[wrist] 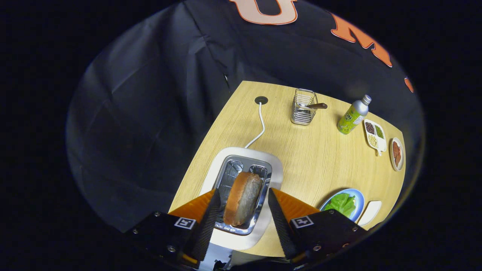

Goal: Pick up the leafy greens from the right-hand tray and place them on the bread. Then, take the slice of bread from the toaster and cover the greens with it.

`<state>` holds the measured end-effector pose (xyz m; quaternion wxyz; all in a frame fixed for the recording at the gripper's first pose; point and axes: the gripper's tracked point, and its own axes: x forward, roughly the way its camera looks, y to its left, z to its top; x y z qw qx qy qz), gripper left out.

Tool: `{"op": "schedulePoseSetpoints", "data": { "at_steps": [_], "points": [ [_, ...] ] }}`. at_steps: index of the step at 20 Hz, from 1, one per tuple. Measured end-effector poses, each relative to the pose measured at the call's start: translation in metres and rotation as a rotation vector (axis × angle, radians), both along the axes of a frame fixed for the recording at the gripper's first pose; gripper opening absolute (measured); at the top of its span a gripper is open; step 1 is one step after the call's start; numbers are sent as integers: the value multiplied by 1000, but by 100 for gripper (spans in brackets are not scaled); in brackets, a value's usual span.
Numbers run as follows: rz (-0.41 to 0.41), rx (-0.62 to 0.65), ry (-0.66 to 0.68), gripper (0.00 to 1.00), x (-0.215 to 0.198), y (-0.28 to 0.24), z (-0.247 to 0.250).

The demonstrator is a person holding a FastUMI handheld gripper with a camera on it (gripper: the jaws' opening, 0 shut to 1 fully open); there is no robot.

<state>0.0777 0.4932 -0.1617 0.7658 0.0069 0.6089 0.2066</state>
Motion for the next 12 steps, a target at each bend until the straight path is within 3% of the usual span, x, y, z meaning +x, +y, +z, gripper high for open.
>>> {"op": "schedulePoseSetpoints", "data": {
  "at_steps": [3, 6, 9, 12],
  "points": [
    [-5, -34, 5, 61, 0, -6, -7],
    [-81, 1, 49, 46, -2, -3, -9],
    [-146, 50, 96, 24, -1, -5, -6],
    [-150, 90, 79, 16, 1, -7, 4]
  ]
}}
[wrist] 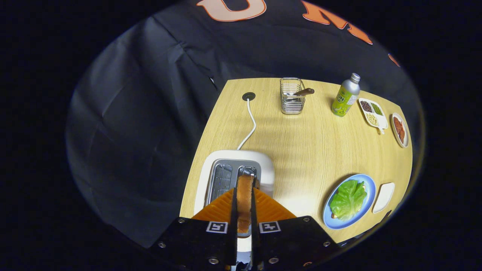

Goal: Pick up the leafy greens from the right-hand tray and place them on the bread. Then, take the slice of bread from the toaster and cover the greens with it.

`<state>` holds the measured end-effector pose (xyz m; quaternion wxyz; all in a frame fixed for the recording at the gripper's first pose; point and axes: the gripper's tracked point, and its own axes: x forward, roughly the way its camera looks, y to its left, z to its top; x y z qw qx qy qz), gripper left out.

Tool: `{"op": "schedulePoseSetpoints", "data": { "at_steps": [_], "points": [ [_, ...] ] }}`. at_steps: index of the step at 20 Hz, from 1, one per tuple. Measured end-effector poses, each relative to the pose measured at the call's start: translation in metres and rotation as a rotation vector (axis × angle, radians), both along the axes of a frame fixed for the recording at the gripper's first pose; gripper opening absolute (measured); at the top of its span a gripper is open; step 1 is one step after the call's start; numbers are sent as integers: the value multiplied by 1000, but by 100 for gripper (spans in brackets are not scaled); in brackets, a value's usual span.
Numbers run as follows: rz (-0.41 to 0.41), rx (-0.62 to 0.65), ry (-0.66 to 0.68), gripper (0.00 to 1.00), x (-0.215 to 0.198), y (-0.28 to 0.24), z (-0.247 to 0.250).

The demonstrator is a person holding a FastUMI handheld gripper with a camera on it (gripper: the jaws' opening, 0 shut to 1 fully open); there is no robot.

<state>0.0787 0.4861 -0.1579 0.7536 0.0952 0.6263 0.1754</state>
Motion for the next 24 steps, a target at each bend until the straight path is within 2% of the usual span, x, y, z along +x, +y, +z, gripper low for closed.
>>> {"op": "schedulePoseSetpoints", "data": {
  "at_steps": [7, 12, 17, 24],
  "points": [
    [28, 91, -74, 13, -2, -17, 44],
    [-2, 203, -107, 13, -2, -38, 70],
    [-32, 261, -112, 13, 0, -74, 70],
    [-70, 282, -79, 13, -9, -127, 40]
  ]
}}
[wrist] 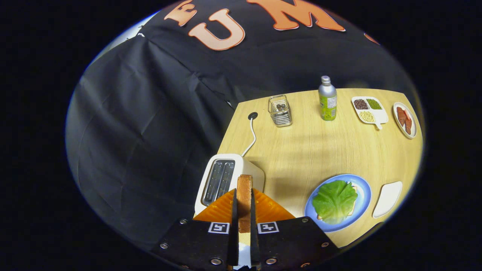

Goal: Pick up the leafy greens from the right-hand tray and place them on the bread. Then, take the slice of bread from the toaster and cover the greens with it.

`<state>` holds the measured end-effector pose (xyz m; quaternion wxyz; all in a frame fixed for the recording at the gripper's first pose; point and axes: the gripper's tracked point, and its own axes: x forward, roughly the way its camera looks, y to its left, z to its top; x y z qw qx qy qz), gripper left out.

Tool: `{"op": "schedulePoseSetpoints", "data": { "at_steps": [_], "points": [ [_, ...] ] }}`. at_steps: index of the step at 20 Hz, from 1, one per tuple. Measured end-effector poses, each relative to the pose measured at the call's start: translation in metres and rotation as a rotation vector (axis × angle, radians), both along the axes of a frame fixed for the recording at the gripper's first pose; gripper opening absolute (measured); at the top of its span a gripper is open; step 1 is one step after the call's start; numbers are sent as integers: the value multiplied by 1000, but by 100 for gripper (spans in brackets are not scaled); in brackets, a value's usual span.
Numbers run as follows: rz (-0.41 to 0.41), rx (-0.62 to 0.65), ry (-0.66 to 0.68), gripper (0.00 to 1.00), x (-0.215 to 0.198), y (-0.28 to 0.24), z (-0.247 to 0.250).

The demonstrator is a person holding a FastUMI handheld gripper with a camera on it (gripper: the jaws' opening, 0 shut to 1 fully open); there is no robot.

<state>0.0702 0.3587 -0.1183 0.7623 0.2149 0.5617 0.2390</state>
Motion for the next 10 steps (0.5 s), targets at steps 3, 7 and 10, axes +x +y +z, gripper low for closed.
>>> {"op": "schedulePoseSetpoints", "data": {
  "at_steps": [3, 7, 10],
  "points": [
    [-1, -4, -18, 13, -4, -20, -4],
    [-4, -18, -37, 13, -8, -45, -21],
    [-3, -18, -25, 13, -15, -62, -36]
  ]
}}
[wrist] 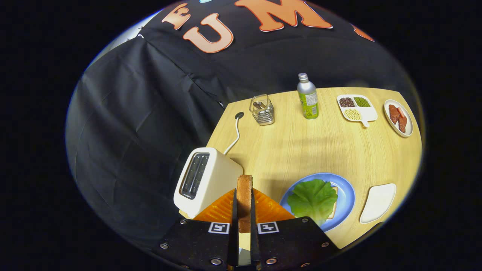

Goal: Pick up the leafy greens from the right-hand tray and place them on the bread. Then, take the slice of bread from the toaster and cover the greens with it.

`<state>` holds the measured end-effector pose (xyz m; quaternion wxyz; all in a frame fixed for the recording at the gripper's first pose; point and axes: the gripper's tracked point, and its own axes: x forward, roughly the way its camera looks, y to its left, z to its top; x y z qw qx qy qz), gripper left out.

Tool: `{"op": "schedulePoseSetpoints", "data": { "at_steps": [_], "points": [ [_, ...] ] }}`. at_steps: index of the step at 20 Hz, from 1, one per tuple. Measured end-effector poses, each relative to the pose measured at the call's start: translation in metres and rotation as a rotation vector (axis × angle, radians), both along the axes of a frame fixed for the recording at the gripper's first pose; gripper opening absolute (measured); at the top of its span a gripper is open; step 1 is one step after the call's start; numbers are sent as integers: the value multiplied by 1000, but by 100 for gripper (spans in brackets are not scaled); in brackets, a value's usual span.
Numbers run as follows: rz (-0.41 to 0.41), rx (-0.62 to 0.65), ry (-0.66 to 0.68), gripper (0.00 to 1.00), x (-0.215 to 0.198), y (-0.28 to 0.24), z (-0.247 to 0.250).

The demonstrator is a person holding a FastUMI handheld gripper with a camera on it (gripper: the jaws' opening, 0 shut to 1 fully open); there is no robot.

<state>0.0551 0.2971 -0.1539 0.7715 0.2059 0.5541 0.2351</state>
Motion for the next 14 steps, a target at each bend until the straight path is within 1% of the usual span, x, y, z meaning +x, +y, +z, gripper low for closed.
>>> {"op": "schedulePoseSetpoints", "data": {
  "at_steps": [3, 7, 14],
  "points": [
    [-11, 3, 15, 13, -5, -19, -16],
    [-46, 17, 44, 13, -8, -44, -42],
    [-79, 61, 94, 13, -21, -73, -84]
  ]
}}
